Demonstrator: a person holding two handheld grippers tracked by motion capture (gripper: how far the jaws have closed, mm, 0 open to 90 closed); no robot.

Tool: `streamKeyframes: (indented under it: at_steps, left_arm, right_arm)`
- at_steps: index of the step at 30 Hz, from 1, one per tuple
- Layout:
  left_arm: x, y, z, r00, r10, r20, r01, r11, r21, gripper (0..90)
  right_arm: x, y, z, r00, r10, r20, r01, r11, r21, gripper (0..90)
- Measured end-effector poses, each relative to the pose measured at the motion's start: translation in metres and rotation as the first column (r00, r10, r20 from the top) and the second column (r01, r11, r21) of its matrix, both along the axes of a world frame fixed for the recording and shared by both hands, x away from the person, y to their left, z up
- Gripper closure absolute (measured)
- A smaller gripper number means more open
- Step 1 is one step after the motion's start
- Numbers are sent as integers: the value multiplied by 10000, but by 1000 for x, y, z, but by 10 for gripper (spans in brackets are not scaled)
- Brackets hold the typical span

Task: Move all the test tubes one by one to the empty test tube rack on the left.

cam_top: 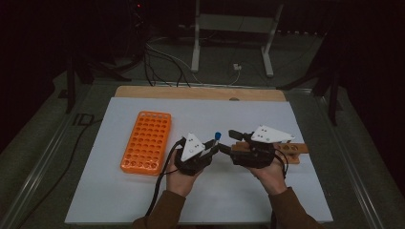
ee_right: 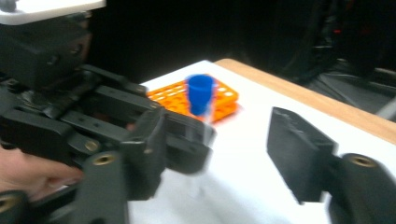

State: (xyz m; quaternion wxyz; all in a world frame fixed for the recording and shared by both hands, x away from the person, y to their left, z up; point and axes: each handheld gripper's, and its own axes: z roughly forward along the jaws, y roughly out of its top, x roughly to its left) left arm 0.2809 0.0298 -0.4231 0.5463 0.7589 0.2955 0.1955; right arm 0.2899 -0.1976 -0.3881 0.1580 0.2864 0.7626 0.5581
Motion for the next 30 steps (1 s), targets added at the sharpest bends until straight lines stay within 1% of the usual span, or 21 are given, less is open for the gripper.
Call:
streamKeyframes:
  at_steps: [2,3,4,5,7,8,9,13,15,17,22,23,25,26,27,28,29,30]
  left_arm:
    - [1,8,-1,9999,155,-17,-155,9999,-73,768]
    - [1,8,-1,9999,155,-17,-155,9999,-73,768]
    - [1,11,-1,9998,204,7,-204,9998,-78,768]
    - [0,13,-1,9997,260,32,-259,9996,-84,768]
    - [0,17,-1,9994,328,76,-327,9995,-37,767]
    - [-1,19,-1,9994,341,78,-341,9994,-9,767]
    - [-1,21,-1,9993,359,87,-359,9994,18,767]
    - [-2,31,-1,9988,472,91,-472,9989,73,767]
    - [-3,37,-1,9987,506,52,-506,9987,18,767]
    - [-3,43,0,9983,585,51,-585,9983,-13,767]
    - [-4,59,0,9968,803,19,-803,9967,-95,767]
    - [-4,63,-1,9961,886,27,-886,9960,-59,767]
    - [-4,69,-3,9952,982,-17,-982,9952,-47,767]
    - [-4,73,-4,9946,1035,-38,-1035,9946,-10,767]
    - [-5,76,-6,9942,1073,-56,-1072,9942,28,767]
    - [-5,79,-7,9940,1095,-82,-1095,9940,47,767]
    - [-6,81,-8,9934,1140,-89,-1139,9935,50,767]
    - [-7,85,-9,9932,1163,-88,-1162,9932,112,767]
  right_arm:
    - [2,-5,0,9996,-271,-60,271,9996,39,267]
    - [2,-7,-1,9990,-447,-40,447,9990,-54,238]
    - [2,-7,-1,9990,-447,-40,447,9990,-54,238]
    - [4,-12,-4,9964,-844,10,844,9962,-200,161]
    - [4,-16,-7,9933,-1150,70,1152,9927,-369,112]
    - [4,-16,-7,9933,-1150,70,1152,9927,-369,112]
    - [4,-19,-9,9879,-1549,76,1551,9858,-643,32]
    - [4,-26,-13,9845,-1750,133,1755,9822,-675,13]
    - [4,-32,-15,9821,-1876,142,1882,9794,-734,2]
    - [4,-39,-17,9781,-2073,200,2083,9747,-810,2]
    - [3,-58,-20,9692,-2452,246,2463,9666,-703,2]
    - [3,-61,-20,9680,-2495,268,2508,9653,-734,2]
    - [2,-72,-20,9622,-2705,310,2721,9599,-672,2]
    - [2,-72,-20,9622,-2705,310,2721,9599,-672,2]
    - [2,-79,-20,9585,-2834,317,2849,9565,-625,2]
    - [2,-79,-20,9585,-2834,317,2849,9565,-625,2]
    - [2,-84,-20,9555,-2933,298,2946,9539,-566,2]
    - [2,-84,-20,9555,-2933,298,2946,9539,-566,2]
